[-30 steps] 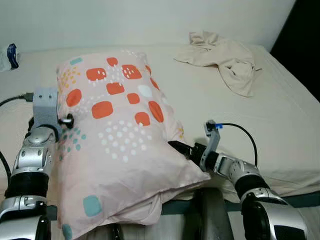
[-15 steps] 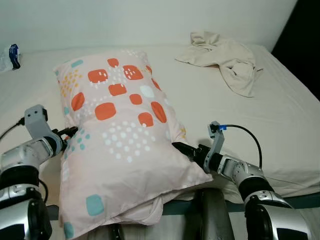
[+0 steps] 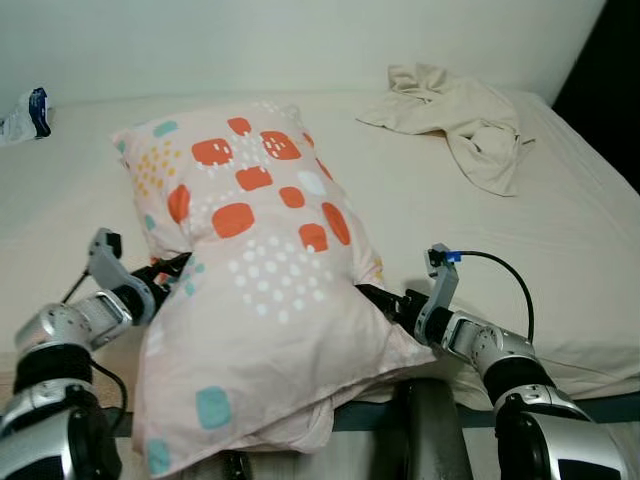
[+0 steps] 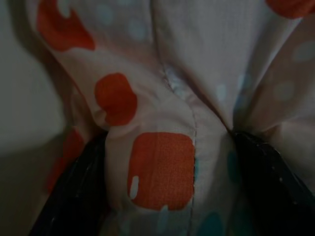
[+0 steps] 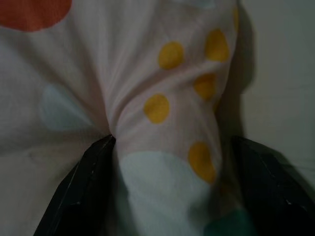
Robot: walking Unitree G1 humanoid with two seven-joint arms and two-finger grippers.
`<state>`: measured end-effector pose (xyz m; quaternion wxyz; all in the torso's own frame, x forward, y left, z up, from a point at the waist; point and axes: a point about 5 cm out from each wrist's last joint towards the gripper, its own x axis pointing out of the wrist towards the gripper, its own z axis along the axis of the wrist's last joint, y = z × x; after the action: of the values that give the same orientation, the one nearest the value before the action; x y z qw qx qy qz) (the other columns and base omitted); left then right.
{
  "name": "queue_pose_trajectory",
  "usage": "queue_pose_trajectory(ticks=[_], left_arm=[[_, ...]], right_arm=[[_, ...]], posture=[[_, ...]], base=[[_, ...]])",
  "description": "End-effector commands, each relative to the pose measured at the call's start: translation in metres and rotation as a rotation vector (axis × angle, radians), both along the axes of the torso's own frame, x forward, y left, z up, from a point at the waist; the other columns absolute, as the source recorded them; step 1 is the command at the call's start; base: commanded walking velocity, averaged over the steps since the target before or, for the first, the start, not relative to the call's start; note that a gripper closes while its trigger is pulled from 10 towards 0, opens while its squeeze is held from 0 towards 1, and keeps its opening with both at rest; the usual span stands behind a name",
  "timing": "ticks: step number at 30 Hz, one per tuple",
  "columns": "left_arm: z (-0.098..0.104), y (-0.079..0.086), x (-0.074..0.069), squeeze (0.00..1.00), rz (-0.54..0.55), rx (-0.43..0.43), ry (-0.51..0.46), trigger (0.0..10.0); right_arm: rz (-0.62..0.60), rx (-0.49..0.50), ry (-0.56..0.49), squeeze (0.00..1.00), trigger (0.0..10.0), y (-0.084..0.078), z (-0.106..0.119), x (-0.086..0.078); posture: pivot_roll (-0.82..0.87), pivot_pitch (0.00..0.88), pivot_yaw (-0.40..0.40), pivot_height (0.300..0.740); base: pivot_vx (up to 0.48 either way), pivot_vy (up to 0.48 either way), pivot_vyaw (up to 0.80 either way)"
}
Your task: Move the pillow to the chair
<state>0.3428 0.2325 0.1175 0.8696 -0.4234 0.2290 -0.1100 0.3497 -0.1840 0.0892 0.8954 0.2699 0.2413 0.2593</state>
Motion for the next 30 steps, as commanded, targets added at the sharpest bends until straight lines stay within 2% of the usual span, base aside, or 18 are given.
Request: queue_pose_trajectory(ticks=[1, 3, 4, 8, 11, 13, 15, 17, 19, 23, 27, 30], left_arm=[[-0.019, -0.028, -0.008, 0.0, -0.119, -0.051, 0.064, 0.0], [-0.02, -0.032, -0.008, 0.0, -0.132, -0.054, 0.063, 0.0], [-0.021, -0.035, -0.009, 0.0, -0.139, -0.055, 0.063, 0.0], [-0.019, -0.047, -0.007, 0.0, -0.162, -0.051, 0.018, 0.0], [-0.015, -0.049, -0.005, 0.0, -0.156, -0.049, -0.012, 0.0], [-0.006, -0.052, -0.002, 0.0, -0.154, -0.041, -0.071, 0.0], [-0.006, -0.052, -0.002, 0.0, -0.154, -0.041, -0.071, 0.0], [0.017, -0.057, 0.002, 0.0, -0.151, -0.054, -0.247, 0.0], [0.022, -0.059, 0.002, 0.0, -0.156, -0.067, -0.285, 0.0], [0.039, -0.071, -0.002, 0.0, -0.188, -0.176, -0.403, 0.0], [0.056, -0.091, -0.007, 0.0, -0.223, -0.32, -0.514, 0.0], [0.064, -0.097, -0.007, 0.0, -0.21, -0.361, -0.559, 0.0]], right_arm=[[-0.014, -0.022, 0.06, 0.0, 1.3, 0.001, -0.018, -0.009], [-0.026, -0.024, 0.049, 0.0, 1.3, 0.0, -0.017, -0.008], [-0.034, -0.026, 0.042, 0.0, 0.0, 0.0, -0.016, -0.008], [-0.068, -0.013, -0.02, 0.0, 0.0, -0.003, -0.008, -0.002], [-0.079, 0.002, -0.054, 0.0, 0.0, -0.003, -0.003, 0.001], [-0.081, 0.037, -0.108, 0.0, 0.0, -0.002, 0.004, 0.004], [-0.081, 0.037, -0.108, 0.0, 0.0, -0.002, 0.004, 0.004], [-0.057, 0.103, -0.23, 0.0, 0.0, 0.003, 0.02, 0.008], [-0.056, 0.107, -0.242, 0.0, 0.0, 0.004, 0.022, 0.008], [-0.069, 0.119, -0.284, 0.0, 0.0, 0.005, 0.028, 0.011], [-0.124, 0.063, -0.301, 0.0, 0.0, 0.007, 0.035, 0.018], [-0.139, 0.072, -0.334, 0.0, 0.0, 0.011, 0.043, 0.023]], posture=[[0.05, 0.192, 0.095, 0.444], [0.05, 0.19, 0.095, 0.444], [0.05, 0.19, 0.095, 0.444], [0.05, 0.179, 0.087, 0.444], [0.05, 0.172, 0.084, 0.444], [0.04, 0.155, 0.075, 0.444], [0.04, 0.155, 0.075, 0.444], [0.04, 0.138, 0.068, 0.444], [0.03, 0.131, 0.065, 0.444], [0.03, 0.113, 0.057, 0.444], [0.02, 0.056, 0.038, 0.444], [0.02, 0.029, 0.031, 0.444]], base=[[0.0, 0.0, 0.0], [0.0, 0.0, 0.0], [0.0, 0.0, 0.0], [0.0, 0.0, 0.0], [0.0, 0.0, 0.0], [0.0, 0.0, 0.0], [0.0, 0.0, 0.0], [0.0, 0.0, 0.0], [0.0, 0.0, 0.0], [0.0, 0.0, 0.0], [0.0, 0.0, 0.0], [0.0, 0.0, 0.0]])
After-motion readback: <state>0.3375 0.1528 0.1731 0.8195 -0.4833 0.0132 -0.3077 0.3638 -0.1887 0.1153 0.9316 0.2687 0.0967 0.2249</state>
